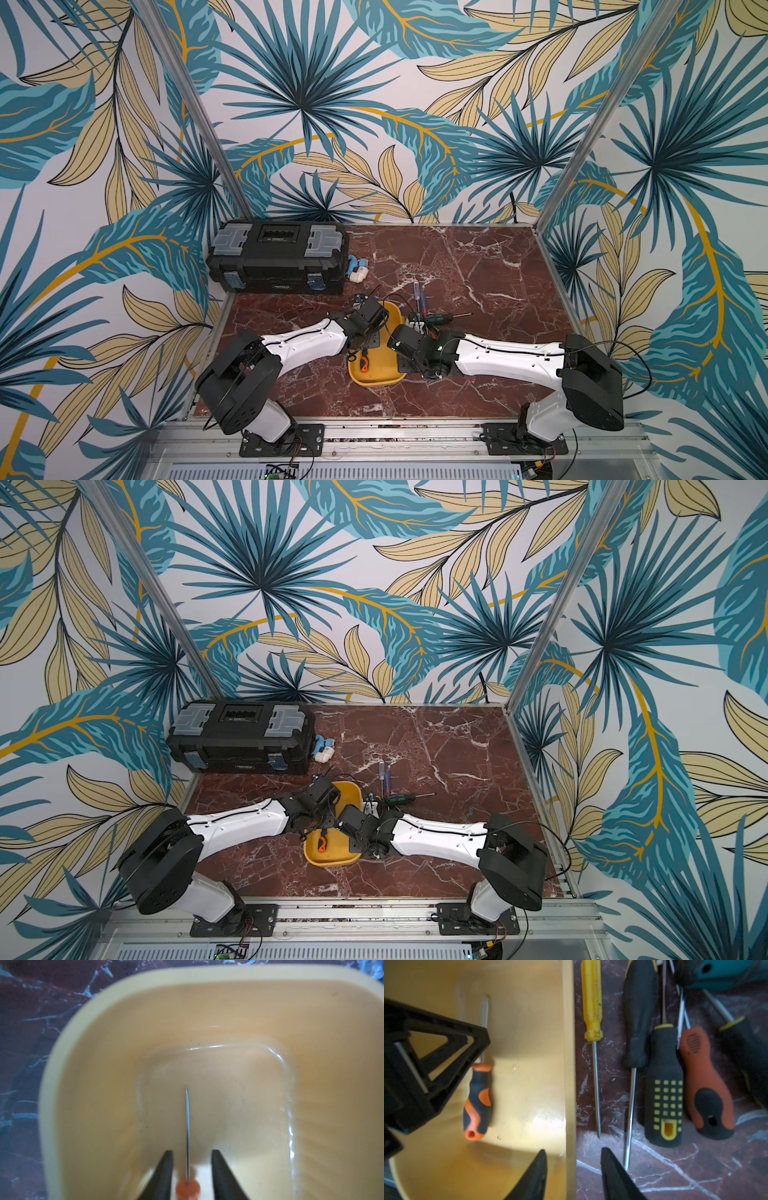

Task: Put the screwdriver on the desktop into the storage box
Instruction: Place the screwdriver in the storage box, then pick up the screwdriver from the center of the board.

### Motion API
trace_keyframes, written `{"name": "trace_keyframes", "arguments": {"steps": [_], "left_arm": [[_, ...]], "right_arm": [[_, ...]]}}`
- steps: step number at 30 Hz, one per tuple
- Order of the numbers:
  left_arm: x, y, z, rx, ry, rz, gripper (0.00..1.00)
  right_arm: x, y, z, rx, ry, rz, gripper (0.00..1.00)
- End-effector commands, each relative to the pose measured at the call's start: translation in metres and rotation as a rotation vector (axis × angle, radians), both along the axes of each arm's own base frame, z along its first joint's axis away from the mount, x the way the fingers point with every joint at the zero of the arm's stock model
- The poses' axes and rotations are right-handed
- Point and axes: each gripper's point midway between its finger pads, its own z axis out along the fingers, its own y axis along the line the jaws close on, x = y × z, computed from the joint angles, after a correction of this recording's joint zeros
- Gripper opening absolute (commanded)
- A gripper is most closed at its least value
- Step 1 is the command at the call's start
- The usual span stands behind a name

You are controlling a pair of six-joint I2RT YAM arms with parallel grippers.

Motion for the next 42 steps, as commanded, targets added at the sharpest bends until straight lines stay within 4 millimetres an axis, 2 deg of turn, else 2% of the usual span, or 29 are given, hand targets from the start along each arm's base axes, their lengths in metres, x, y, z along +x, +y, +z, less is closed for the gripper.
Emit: {"name": "trace_keyframes", "arguments": {"steps": [1, 3, 6, 10, 12, 15, 18, 23, 26, 27, 32, 37, 42], "left_arm": [[0.004, -0.002, 0.021, -0.021, -0.038, -0.017, 0.50], [0.006, -0.007, 0.033, -0.036, -0.058, -0.036, 0.54], [0.009, -0.009, 0.051, -0.033, -0.086, -0.050, 0.56], [0.008, -0.018, 0.081, -0.064, -0.133, -0.085, 0.57], [0.004, -0.024, 0.098, -0.095, -0.159, -0.111, 0.57], [-0.003, -0.028, 0.123, -0.145, -0.198, -0.125, 0.55], [-0.011, -0.018, 0.143, -0.192, -0.242, -0.094, 0.52], [-0.028, -0.004, 0.168, -0.320, -0.327, -0.069, 0.50], [-0.037, 0.008, 0.168, -0.355, -0.356, -0.043, 0.50], [-0.039, 0.013, 0.165, -0.351, -0.361, -0.033, 0.50], [-0.050, 0.032, 0.144, -0.309, -0.338, 0.004, 0.51], [-0.055, 0.042, 0.129, -0.290, -0.321, 0.027, 0.51], [-0.055, 0.046, 0.118, -0.268, -0.320, 0.042, 0.51]], "right_arm": [[0.004, -0.001, 0.024, 0.013, -0.055, 0.012, 0.56], [0.007, 0.002, 0.037, 0.020, -0.081, 0.037, 0.59], [0.015, -0.004, 0.057, -0.006, -0.127, 0.044, 0.63], [0.037, -0.028, 0.080, -0.023, -0.164, 0.004, 0.64], [0.051, -0.041, 0.086, -0.024, -0.147, -0.014, 0.61], [0.070, -0.050, 0.086, -0.025, -0.118, -0.024, 0.49], [0.080, -0.048, 0.076, -0.036, -0.078, -0.007, 0.40], [0.084, -0.038, 0.049, -0.072, -0.015, 0.014, 0.35], [0.086, -0.030, 0.034, -0.076, 0.011, 0.031, 0.35], [0.095, -0.036, 0.030, -0.072, 0.017, 0.007, 0.35], [0.097, -0.022, 0.009, -0.042, 0.068, 0.032, 0.37], [0.095, -0.013, -0.011, -0.017, 0.104, 0.046, 0.38], [0.096, -0.009, -0.022, -0.015, 0.120, 0.053, 0.38]]}}
